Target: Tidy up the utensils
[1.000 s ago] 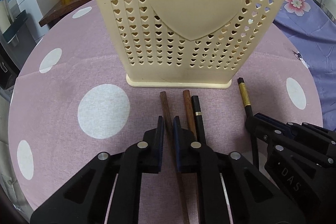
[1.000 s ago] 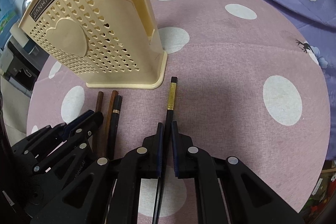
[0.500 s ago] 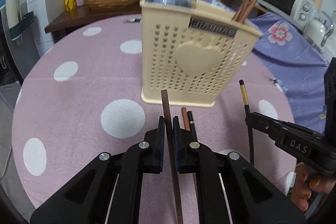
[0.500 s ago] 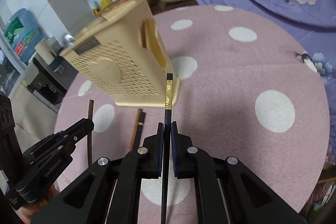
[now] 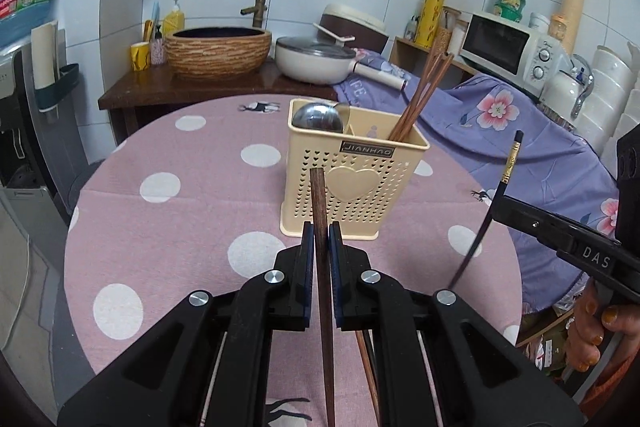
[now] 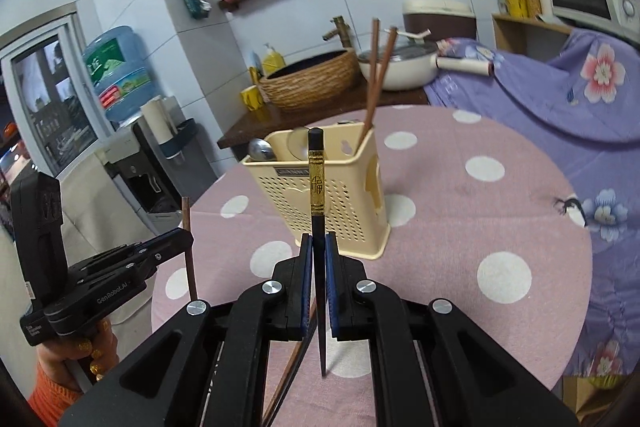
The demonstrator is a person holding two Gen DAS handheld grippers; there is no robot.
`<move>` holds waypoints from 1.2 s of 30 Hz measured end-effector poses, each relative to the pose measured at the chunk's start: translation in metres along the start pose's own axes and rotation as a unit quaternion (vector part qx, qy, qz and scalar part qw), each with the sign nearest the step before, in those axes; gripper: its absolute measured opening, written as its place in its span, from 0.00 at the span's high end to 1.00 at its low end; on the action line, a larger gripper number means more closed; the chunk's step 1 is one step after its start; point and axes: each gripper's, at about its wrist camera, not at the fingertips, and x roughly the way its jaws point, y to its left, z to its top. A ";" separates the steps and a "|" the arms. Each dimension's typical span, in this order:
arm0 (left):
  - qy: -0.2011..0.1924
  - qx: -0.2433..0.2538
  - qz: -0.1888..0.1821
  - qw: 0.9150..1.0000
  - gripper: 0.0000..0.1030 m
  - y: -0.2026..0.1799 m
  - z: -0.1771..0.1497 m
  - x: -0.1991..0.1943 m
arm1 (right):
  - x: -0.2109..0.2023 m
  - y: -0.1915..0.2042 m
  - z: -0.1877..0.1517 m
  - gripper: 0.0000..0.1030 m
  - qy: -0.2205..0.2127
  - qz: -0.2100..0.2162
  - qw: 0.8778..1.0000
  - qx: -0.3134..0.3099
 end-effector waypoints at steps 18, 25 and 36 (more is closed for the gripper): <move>-0.051 0.010 -0.003 0.999 0.92 -0.001 0.028 -0.037 | -0.013 0.027 0.025 0.94 -0.025 0.001 0.998 -0.052; -0.068 0.019 -0.011 0.997 0.94 -0.007 0.050 -0.043 | -0.017 0.033 0.042 0.94 -0.034 0.004 0.997 -0.063; -0.050 0.011 0.011 0.999 0.93 0.003 0.067 -0.030 | -0.019 0.038 0.055 0.94 -0.041 0.002 0.997 -0.070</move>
